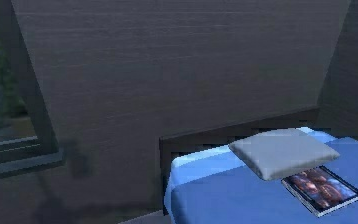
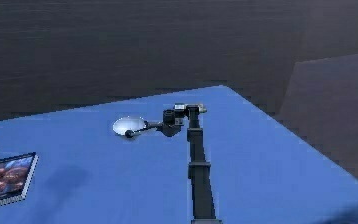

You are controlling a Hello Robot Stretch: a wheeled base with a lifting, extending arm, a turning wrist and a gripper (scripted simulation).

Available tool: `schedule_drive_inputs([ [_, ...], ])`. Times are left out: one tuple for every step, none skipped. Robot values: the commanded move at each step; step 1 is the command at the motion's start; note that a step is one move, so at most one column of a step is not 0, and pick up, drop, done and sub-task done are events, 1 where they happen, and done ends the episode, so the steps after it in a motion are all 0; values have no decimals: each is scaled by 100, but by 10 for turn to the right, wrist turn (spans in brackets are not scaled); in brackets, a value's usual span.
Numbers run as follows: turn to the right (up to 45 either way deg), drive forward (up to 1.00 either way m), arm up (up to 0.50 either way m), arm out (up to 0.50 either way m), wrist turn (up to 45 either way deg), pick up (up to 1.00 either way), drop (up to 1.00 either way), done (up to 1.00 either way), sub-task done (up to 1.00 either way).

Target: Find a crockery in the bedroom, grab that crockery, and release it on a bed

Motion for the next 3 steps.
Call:
schedule_drive_inputs([
  [0,0,0,0,0,0,100,0,0],
  [0,0,10,0,0,0,0,0,0],
  [0,0,0,-8,0,0,0,0,0],
])
